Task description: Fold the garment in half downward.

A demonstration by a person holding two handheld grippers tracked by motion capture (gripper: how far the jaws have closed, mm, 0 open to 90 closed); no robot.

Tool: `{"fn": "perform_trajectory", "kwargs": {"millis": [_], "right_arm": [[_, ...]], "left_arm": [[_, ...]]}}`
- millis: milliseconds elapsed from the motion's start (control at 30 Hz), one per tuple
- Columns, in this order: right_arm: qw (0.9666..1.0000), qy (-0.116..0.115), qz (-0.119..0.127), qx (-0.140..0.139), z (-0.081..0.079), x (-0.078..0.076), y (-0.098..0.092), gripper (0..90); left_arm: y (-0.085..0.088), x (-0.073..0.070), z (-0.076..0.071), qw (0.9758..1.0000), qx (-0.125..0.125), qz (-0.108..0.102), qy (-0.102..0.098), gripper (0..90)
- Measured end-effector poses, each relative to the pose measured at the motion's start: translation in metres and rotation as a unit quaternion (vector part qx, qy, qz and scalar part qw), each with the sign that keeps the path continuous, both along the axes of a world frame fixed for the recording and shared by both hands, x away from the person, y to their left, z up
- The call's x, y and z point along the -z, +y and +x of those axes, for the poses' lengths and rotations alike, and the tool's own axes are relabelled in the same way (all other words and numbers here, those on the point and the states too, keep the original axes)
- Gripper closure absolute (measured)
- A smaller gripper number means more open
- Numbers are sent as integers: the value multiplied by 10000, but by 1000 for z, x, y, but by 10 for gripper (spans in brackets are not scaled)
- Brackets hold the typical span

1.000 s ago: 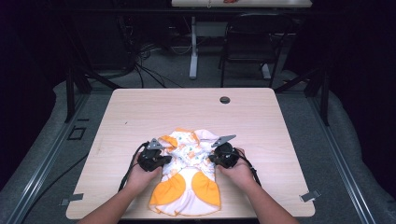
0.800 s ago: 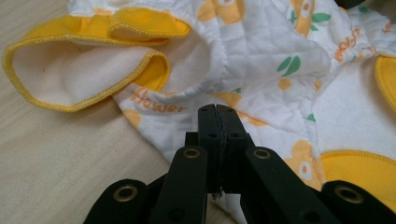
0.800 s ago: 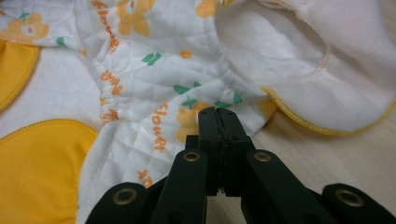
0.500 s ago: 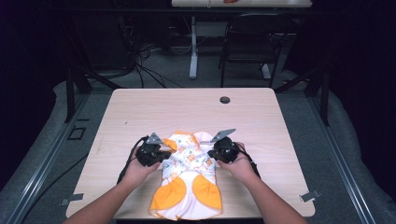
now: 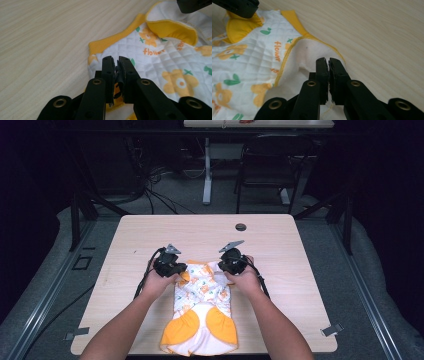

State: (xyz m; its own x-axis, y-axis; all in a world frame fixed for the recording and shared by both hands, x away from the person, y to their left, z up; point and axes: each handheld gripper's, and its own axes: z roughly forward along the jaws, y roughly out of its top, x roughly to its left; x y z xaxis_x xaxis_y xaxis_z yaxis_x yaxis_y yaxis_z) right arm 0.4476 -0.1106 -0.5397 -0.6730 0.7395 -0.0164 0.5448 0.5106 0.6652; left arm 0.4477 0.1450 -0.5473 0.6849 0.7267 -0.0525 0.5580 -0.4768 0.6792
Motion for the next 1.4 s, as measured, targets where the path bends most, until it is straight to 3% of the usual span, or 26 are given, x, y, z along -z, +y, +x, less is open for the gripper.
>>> {"fn": "perform_trajectory", "kwargs": {"millis": [100, 267, 400, 467, 600, 633, 733, 800, 967, 1133, 1400], "right_arm": [[9999, 46, -31, 107, 6, 3, 3, 803], [9995, 155, -93, 254, 14, 9, 3, 733], [9989, 391, -58, 246, 17, 17, 3, 683], [9988, 387, -90, 288, 17, 19, 5, 673], [9984, 407, -220, 321, 17, 21, 6, 642], [9979, 490, -370, 226, 18, 19, 5, 640], [9984, 369, -201, 369, 17, 24, 5, 634], [9983, 410, -138, 388, 17, 25, 4, 634], [9981, 432, -158, 402, 18, 25, 3, 632], [9971, 637, 77, 407, 22, 26, -2, 650], [9965, 741, 205, 332, 22, 27, -4, 737]], "left_arm": [[3, 3, 4, 9999, -70, 72, 96, 808], [7, 10, 10, 9995, -306, -18, 73, 682], [9, 13, 13, 9994, -306, -35, 185, 629], [8, 17, 13, 9992, -380, -58, 142, 618], [7, 20, 14, 9991, -392, -42, 184, 604], [7, 21, 14, 9991, -387, -37, 182, 597], [7, 24, 14, 9990, -358, -32, 272, 580], [7, 25, 14, 9989, -378, -84, 258, 571], [7, 25, 14, 9991, -311, -72, 291, 582], [4, 24, 12, 9994, -208, 10, 262, 681], [3, 23, 11, 9993, -144, 19, 342, 790]]}}
